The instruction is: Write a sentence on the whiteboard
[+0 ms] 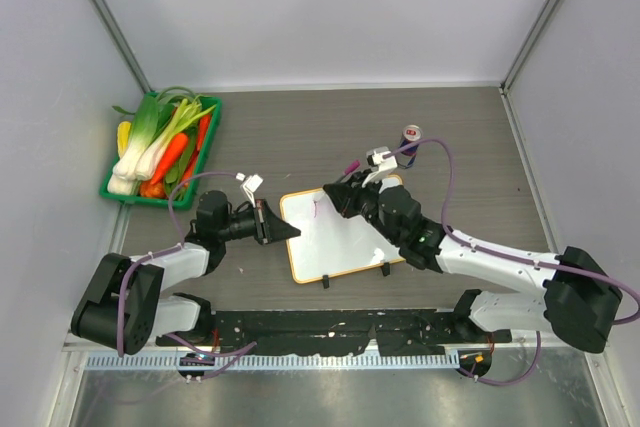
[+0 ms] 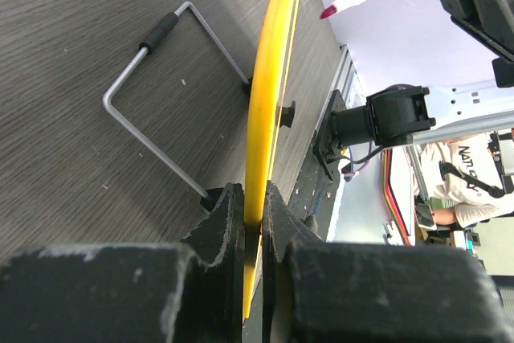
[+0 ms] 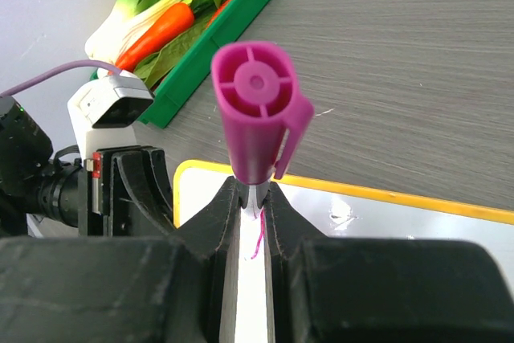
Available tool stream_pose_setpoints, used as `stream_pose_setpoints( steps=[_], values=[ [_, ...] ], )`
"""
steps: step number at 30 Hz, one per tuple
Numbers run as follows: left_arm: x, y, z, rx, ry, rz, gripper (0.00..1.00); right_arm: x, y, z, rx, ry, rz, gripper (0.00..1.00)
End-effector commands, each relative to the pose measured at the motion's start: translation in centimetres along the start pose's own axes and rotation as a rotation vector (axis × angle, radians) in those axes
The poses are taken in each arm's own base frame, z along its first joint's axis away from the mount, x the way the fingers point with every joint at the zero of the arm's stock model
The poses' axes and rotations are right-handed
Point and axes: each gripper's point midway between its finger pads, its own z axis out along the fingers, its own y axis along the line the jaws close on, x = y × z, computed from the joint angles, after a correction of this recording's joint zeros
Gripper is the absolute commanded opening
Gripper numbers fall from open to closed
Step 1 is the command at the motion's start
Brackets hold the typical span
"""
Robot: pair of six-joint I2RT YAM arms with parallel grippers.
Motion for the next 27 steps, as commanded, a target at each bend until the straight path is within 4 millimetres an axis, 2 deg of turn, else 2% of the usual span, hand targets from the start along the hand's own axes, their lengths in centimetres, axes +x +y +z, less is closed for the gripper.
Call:
stream_pose_setpoints(
  steps=[1,12,27],
  values=[
    [-0.2,2.0,0.1,-0.088,-0.022,0.021,0.0,-2.6,1.4,1.1,-0.022,-0.084,0.013,0.01],
    [-0.2,1.9,0.0,-0.086,-0.022,0.022,0.0,-1.6,0.2,2.1,0.044,-0.057,-0.011,0.01],
    [-0.2,1.9,0.0,-0.087,-0.024,0.024,0.0,-0.2,-2.2,1.0,0.14,-0.015,-0.037,0.01]
  ],
)
